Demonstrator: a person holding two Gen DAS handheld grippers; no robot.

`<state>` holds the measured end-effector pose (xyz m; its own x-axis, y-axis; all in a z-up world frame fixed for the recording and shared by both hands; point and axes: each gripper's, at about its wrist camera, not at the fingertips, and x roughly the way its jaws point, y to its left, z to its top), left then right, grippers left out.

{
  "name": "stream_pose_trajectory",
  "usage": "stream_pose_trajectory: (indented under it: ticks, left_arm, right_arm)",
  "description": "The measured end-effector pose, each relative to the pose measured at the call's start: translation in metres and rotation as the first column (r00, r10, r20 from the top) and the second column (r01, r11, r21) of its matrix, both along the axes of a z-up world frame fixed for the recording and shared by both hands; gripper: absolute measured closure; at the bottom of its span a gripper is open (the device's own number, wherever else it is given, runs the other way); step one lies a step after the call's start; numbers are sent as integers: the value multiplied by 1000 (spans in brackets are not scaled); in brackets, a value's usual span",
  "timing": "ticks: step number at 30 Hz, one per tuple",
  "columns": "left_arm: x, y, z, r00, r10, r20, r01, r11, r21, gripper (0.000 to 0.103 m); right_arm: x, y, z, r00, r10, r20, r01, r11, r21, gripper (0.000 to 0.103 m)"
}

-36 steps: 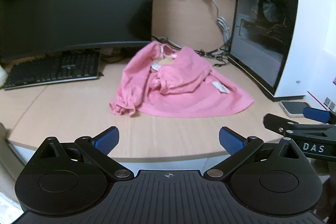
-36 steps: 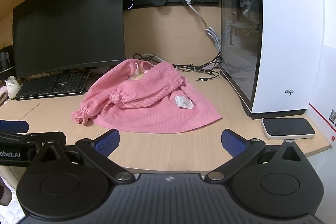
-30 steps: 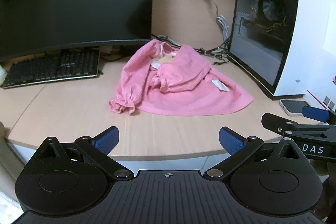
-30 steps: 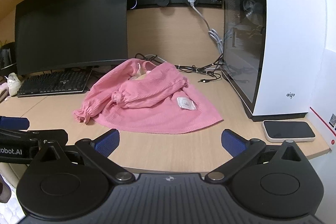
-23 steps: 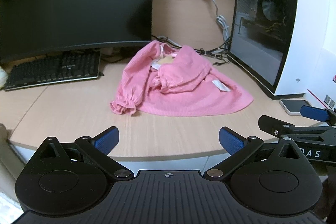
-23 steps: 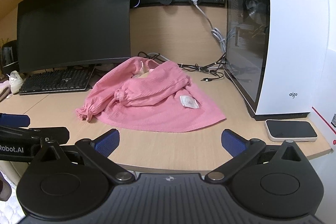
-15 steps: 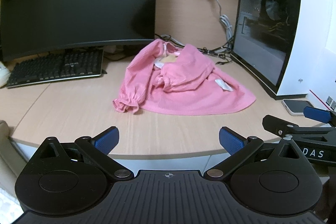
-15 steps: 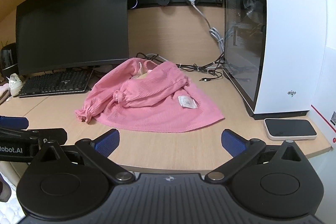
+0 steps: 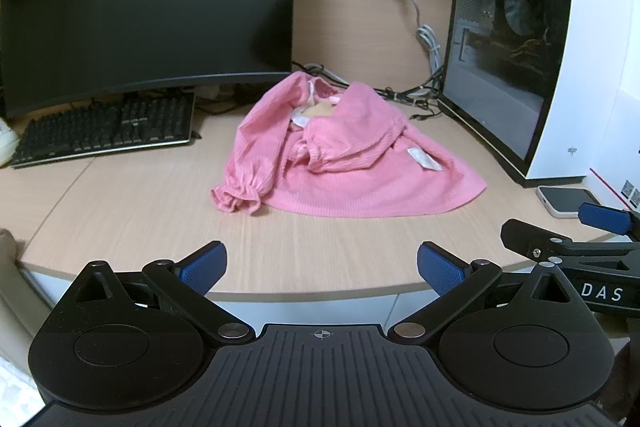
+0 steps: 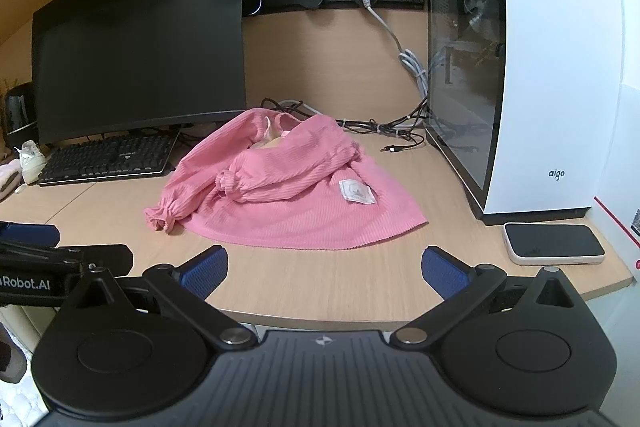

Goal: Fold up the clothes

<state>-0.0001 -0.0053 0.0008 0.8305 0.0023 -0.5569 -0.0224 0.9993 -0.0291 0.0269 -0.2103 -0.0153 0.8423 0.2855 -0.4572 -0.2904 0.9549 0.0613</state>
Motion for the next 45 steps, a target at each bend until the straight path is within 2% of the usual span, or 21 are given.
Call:
stream_pose_trajectory:
  ticks: [45]
  left_arm:
    - [15,-2,-7,999,2,-44,-2,1000,-2,0]
  right_arm:
    - [13,-3,-6,999,-2,-38,2,1000,5,0]
